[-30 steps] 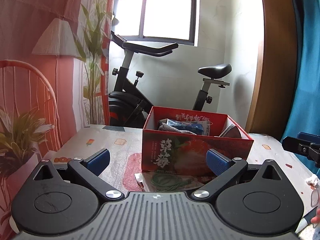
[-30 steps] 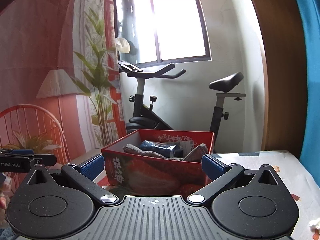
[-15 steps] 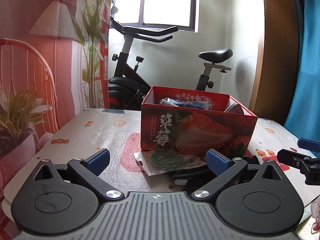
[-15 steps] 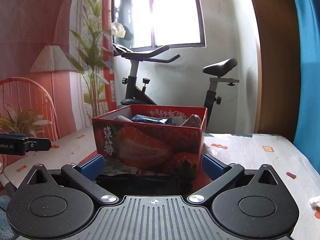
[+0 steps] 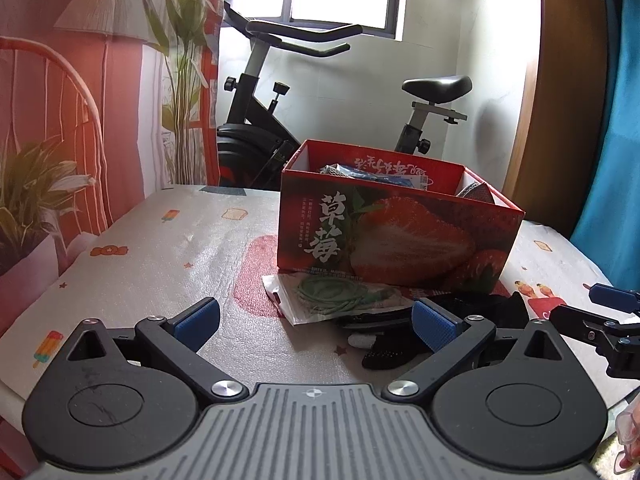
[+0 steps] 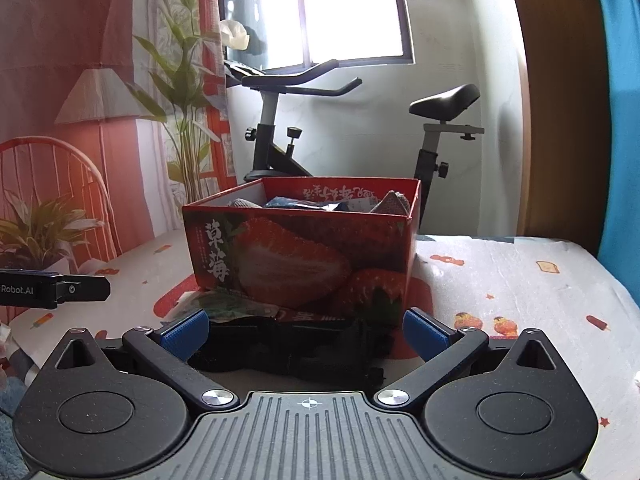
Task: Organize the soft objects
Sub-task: 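Move both grippers down to the black strapped fabric beside the box, then close both grippers on the black strapped fabric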
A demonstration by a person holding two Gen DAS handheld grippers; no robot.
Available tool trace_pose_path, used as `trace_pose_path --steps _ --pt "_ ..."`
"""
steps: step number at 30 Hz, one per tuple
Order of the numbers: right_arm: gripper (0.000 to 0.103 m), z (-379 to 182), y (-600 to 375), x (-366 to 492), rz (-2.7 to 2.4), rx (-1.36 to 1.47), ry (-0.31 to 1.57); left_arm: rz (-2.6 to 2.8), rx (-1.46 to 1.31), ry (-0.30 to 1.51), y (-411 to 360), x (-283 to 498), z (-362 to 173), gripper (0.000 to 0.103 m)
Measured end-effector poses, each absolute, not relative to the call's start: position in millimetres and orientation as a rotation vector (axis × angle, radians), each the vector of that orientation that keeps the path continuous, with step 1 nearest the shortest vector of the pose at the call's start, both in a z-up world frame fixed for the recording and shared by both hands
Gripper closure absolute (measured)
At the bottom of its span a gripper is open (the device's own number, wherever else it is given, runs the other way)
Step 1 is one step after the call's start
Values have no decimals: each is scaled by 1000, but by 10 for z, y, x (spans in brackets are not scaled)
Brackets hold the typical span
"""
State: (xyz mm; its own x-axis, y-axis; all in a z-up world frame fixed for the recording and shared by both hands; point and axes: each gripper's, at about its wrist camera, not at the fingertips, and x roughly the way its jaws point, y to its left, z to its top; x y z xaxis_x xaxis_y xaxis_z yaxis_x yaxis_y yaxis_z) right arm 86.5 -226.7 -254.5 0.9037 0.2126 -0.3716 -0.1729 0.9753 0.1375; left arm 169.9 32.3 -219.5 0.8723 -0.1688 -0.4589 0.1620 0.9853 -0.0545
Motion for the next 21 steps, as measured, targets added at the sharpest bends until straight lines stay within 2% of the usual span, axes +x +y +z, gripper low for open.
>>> trace_pose_path --steps 14,21 --pt "1 -2780 -2314 1027 188 110 476 -189 -16 555 241 1822 -2361 0" --pt "7 -2894 -2339 1159 170 114 515 -180 -37 595 273 1901 -2449 1"
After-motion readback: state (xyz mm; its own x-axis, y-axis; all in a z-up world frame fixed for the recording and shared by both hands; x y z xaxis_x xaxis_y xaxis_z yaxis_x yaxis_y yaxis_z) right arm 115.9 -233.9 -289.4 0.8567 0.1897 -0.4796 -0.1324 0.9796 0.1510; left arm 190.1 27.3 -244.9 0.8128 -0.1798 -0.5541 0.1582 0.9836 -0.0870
